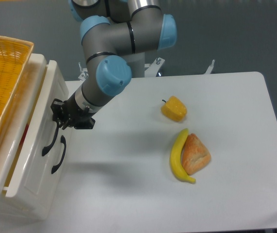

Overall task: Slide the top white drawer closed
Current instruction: 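Push the drawer front toward the cabinet until the drawer shuts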

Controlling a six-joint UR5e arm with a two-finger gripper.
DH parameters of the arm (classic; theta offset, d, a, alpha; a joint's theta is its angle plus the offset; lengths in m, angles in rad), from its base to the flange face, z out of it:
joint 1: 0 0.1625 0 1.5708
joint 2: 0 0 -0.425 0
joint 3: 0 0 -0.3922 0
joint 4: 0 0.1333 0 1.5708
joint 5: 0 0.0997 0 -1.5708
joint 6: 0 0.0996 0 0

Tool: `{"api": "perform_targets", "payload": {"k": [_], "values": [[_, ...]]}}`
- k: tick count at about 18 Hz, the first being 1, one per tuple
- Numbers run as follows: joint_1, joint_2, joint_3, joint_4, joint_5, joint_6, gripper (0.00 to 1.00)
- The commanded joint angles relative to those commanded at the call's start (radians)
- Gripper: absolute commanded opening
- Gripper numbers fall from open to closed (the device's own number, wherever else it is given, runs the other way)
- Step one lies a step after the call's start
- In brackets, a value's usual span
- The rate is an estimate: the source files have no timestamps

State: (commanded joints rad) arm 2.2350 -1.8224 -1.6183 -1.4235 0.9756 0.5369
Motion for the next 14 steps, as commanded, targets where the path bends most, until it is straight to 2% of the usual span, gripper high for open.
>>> {"api": "perform_targets", "payload": {"k": [14], "values": [[-0.025, 0.000, 0.008, 0.000, 0.000, -0.008, 0.18]]}}
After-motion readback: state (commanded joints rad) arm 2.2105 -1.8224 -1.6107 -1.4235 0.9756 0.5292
